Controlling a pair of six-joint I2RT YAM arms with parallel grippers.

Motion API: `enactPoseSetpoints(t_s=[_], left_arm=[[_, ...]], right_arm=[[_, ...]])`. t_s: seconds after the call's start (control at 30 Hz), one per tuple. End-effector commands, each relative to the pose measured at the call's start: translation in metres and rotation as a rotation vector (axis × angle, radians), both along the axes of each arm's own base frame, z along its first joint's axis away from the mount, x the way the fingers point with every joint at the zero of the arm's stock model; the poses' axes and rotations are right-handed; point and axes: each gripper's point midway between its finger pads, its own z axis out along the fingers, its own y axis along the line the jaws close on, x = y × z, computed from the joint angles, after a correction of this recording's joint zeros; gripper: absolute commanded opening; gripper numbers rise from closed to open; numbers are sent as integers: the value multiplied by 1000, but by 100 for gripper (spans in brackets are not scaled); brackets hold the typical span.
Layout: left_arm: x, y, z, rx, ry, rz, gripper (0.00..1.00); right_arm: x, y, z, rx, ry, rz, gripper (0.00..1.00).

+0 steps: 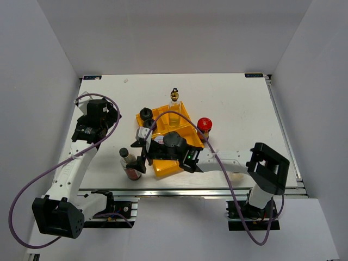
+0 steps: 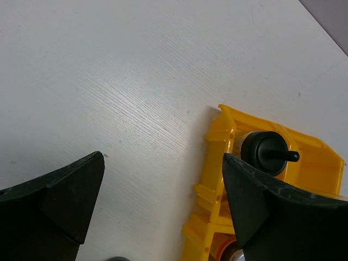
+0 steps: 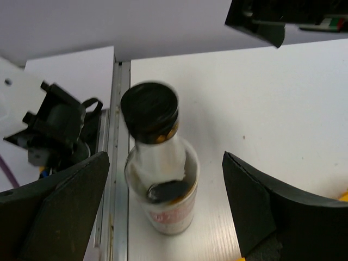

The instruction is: Organize the condiment bottles

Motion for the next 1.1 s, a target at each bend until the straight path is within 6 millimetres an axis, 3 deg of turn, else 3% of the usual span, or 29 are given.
enactPoseSetpoints(t_s=[0.0,0.13,0.23,0.33,0.37,0.47,0.53,0.63,0.73,0.8,0.87,0.97,1.07], left_arm=[[-5,6,1,5,-9,29,98],[-5,6,1,5,-14,29,98],[-6,7,2,9,-15,34,98],[-7,8,4,10,-21,38,98],[-7,8,4,11,-24,39,98],[-8,9,9,11,-38,43,98],[-9,10,10,13,-42,45,98],[-8,10,15,10,-57,45,98],[-7,12,21,14,-66,60,98],[-5,13,27,15,-77,70,98],[-4,17,32,19,-78,93,98],[0,19,47,24,-92,114,98],[5,21,58,31,-117,126,98]], right_arm=[[3,21,46,141,-6,-12,89],[0,33,43,134,2,5,89],[5,40,33,105,5,-27,83],[9,43,27,91,18,-50,58],[9,42,26,86,23,-53,39],[5,38,38,95,20,-38,11],[-1,33,50,109,7,-10,4],[-10,24,80,134,-41,32,0],[-6,13,125,163,-148,25,0],[4,-1,170,226,-190,1,0],[15,-15,196,254,-209,-23,0],[55,-37,230,287,-248,-109,0],[79,-49,263,324,-278,-137,0]])
